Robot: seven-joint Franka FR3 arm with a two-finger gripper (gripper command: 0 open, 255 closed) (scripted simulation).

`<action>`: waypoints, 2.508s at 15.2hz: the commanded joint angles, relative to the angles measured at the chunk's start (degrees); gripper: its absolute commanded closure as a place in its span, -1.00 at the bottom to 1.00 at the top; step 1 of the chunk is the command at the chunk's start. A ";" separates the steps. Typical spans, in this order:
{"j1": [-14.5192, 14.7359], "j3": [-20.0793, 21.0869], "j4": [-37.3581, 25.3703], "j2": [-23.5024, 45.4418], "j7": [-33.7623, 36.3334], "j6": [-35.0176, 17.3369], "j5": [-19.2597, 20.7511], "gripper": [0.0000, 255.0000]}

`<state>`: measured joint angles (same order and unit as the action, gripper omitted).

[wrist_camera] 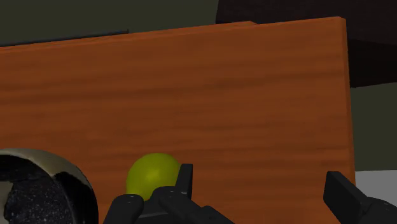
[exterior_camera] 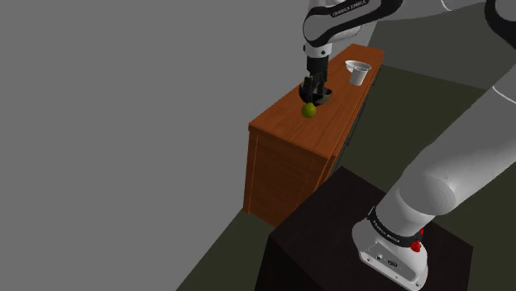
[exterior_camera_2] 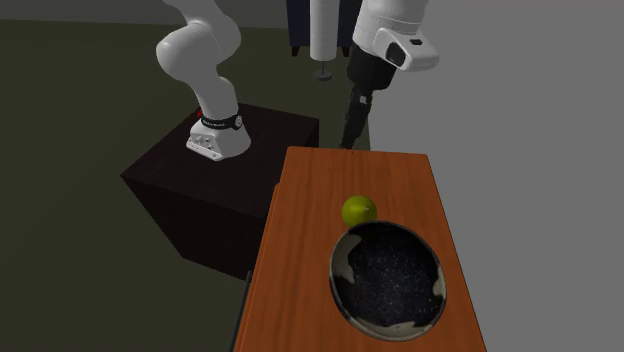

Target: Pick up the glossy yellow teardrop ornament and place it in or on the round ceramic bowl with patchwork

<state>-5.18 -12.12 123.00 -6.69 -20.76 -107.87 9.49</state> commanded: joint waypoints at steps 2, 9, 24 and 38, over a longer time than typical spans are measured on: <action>-1.01 -1.54 -4.12 6.25 -3.82 -1.12 -0.79 -1.00; -4.32 -3.16 -18.21 23.12 -12.05 -1.22 -4.11 -1.00; -4.86 -3.21 -14.02 24.50 -12.15 -6.79 -4.17 -1.00; -5.81 -2.15 -14.92 23.30 -12.00 -4.77 -3.61 1.00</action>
<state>-10.95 -14.92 107.85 16.16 -32.73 -113.60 9.86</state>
